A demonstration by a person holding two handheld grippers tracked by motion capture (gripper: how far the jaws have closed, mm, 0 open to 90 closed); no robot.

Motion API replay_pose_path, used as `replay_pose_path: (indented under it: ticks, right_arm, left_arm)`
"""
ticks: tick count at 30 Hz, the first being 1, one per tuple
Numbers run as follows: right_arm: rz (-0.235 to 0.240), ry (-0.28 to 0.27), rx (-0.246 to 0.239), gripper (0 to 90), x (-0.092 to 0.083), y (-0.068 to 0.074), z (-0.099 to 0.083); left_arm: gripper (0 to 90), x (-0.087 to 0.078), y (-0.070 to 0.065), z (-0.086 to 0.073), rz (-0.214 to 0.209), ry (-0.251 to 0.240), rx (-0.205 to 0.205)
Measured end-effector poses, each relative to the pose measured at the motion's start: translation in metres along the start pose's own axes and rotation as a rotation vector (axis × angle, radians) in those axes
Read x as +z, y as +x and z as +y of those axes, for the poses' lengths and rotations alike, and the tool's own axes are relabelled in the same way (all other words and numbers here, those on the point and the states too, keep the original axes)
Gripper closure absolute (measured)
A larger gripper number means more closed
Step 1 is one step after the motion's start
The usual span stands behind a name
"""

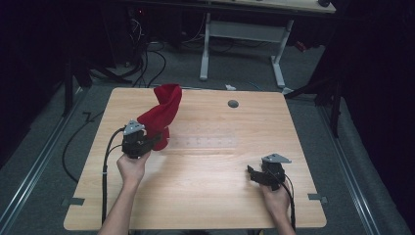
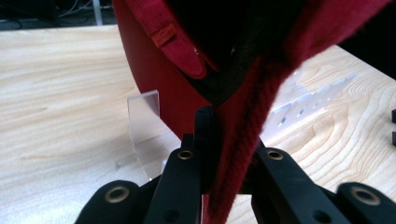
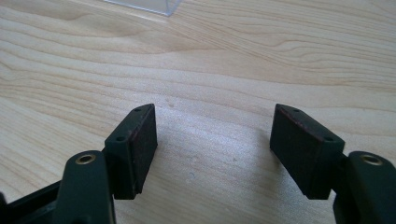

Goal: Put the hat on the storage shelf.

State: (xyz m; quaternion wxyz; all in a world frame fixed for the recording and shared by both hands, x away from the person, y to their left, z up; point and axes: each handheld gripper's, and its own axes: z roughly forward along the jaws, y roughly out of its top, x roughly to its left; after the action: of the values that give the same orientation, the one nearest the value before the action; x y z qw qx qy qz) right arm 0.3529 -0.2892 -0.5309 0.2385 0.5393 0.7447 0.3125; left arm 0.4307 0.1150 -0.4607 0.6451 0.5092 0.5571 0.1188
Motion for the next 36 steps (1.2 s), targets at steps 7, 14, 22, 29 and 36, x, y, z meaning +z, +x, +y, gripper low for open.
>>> replay_pose_path:
  ticks: [7,14,22,29,36]
  right_arm:
    - [0.0,0.0,0.0,32.2,0.0,0.0,0.0]
    - [0.0,0.0,0.0,32.1,0.0,0.0,0.0]
    - [0.0,0.0,0.0,32.1,0.0,0.0,0.0]
    - [0.0,0.0,0.0,32.1,0.0,0.0,0.0]
    - [0.0,0.0,0.0,32.1,0.0,0.0,0.0]
  left_arm:
    - [74.8,-0.008,0.004,0.0,0.017,0.007,-0.007]
    - [57.2,-0.018,0.004,0.001,0.046,0.01,0.01]
    - [45.9,-0.025,0.0,0.003,0.055,-0.001,0.024]
    - [42.8,-0.031,0.0,0.003,0.061,-0.012,0.031]
    - [41.6,-0.04,0.003,0.005,0.068,-0.031,0.018]
